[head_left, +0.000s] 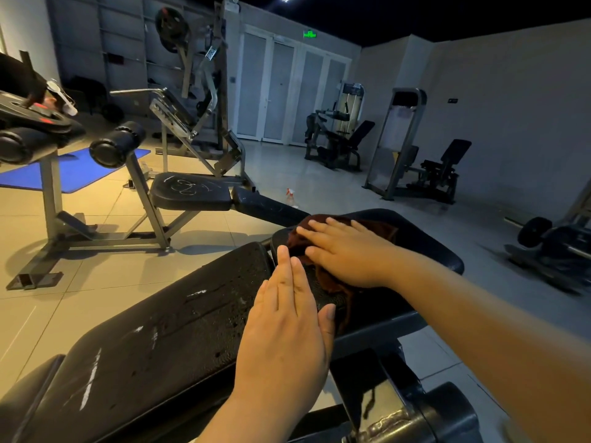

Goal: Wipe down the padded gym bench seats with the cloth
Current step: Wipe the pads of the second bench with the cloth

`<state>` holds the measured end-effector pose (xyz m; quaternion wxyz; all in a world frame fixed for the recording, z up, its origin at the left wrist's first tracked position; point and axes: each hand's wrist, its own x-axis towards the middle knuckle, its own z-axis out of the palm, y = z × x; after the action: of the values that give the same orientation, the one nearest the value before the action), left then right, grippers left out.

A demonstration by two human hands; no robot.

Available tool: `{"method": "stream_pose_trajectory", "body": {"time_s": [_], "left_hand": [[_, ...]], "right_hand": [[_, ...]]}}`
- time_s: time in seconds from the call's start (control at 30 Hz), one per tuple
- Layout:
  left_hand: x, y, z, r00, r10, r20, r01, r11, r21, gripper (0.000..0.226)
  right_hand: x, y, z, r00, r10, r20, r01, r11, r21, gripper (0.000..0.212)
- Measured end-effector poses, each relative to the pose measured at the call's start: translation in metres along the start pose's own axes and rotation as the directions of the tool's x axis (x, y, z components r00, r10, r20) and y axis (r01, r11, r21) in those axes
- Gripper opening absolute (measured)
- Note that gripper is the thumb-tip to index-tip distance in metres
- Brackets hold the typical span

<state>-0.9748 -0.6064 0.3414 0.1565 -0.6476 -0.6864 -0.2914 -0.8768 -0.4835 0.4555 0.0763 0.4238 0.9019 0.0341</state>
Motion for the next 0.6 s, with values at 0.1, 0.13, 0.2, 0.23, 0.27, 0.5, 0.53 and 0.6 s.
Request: {"method": "stream_pose_trajectory", "body": {"time_s": [0.1, 0.13, 0.2, 0.23, 0.27, 0.5, 0.53, 0.6], "left_hand": [[0.0, 0.0, 0.002, 1.0, 0.029, -0.004, -0.029, 0.999, 0.024, 0.075], [0.0, 0.0, 0.002, 0.999, 0.031, -0.007, -0.031, 0.999, 0.026, 0.075], [0.0, 0.0, 0.004, 1.0, 0.023, -0.003, -0.023, 0.999, 0.022, 0.075], [0.0, 0.0, 0.005, 1.0, 0.023, 0.002, -0.023, 0.999, 0.023, 0.075], [-0.001, 0.0, 0.006, 1.0, 0.027, 0.006, -0.027, 0.999, 0.023, 0.075], [0.002, 0.0, 0.004, 1.0, 0.017, 0.001, -0.017, 1.0, -0.007, 0.073], [0.002, 0.0, 0.005, 1.0, 0.024, 0.002, -0.024, 1.0, -0.005, 0.073], [0.001, -0.001, 0.006, 0.999, 0.035, 0.01, -0.035, 0.999, -0.01, 0.073]], "right_hand": [[-0.031, 0.008, -0.002, 0.992, -0.111, 0.056, 0.109, 0.993, 0.042, 0.051], [-0.038, 0.015, -0.004, 0.99, -0.119, 0.077, 0.115, 0.992, 0.053, 0.051], [-0.042, 0.031, -0.01, 0.992, -0.073, 0.1, 0.067, 0.996, 0.058, 0.05], [-0.037, 0.036, -0.012, 0.995, -0.03, 0.09, 0.026, 0.998, 0.05, 0.05], [-0.029, 0.039, -0.013, 0.998, 0.014, 0.068, -0.017, 0.999, 0.038, 0.051], [0.01, -0.012, 0.002, 0.999, -0.039, 0.006, 0.039, 0.999, -0.001, 0.053], [-0.001, -0.012, 0.0, 0.997, -0.076, 0.018, 0.076, 0.997, 0.024, 0.053], [-0.025, -0.003, -0.005, 0.99, -0.121, 0.07, 0.116, 0.991, 0.071, 0.052]]}}
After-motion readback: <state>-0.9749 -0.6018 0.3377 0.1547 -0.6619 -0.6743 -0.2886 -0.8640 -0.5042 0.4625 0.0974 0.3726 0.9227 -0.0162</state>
